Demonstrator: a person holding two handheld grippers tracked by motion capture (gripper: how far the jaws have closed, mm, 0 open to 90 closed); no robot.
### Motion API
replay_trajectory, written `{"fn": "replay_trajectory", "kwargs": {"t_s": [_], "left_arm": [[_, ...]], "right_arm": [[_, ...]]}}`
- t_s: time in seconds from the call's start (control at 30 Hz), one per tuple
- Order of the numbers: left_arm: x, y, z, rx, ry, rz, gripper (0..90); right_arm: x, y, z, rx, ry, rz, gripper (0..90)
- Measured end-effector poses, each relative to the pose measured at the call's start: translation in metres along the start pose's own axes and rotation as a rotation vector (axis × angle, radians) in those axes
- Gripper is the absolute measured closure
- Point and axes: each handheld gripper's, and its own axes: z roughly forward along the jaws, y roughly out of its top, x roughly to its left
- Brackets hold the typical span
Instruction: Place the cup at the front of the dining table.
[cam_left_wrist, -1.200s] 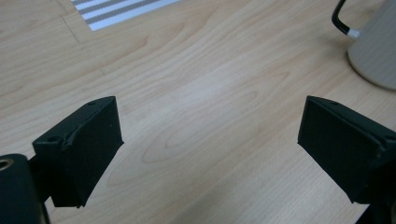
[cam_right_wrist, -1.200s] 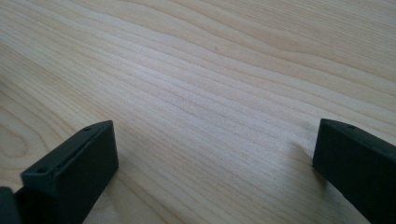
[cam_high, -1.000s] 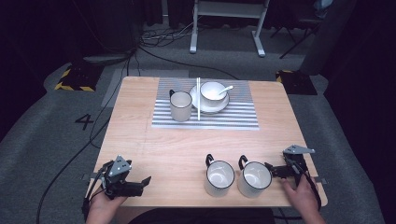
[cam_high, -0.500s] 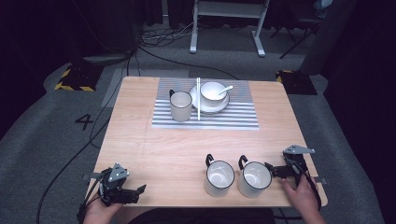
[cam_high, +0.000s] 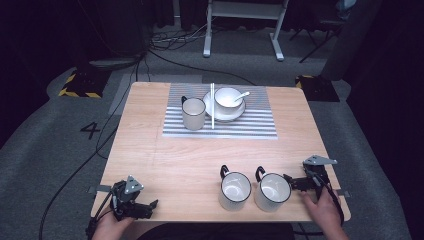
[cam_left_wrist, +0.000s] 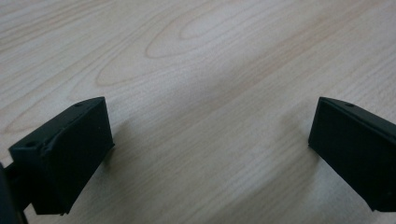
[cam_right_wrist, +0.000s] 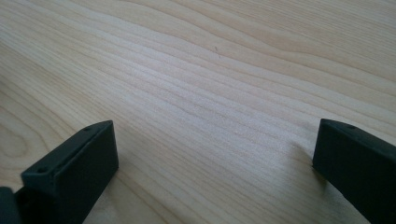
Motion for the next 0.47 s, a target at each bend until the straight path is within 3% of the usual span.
{"fn": "replay_trajectory", "kwargs": {"t_s": [0.13, 0.47], "left_arm": [[0.0024, -0.0070, 0.0095, -0.136, -0.026, 0.023, 0.0], [0.0010, -0.0067, 0.0108, -0.146, -0.020, 0.013, 0.0]], "right_arm": [[0.0000, 0.0000, 0.0000, -0.001, -0.001, -0.001, 0.1], [0.0000, 0.0000, -0.0002, 0.001, 0.001, -0.001, 0.1]]}}
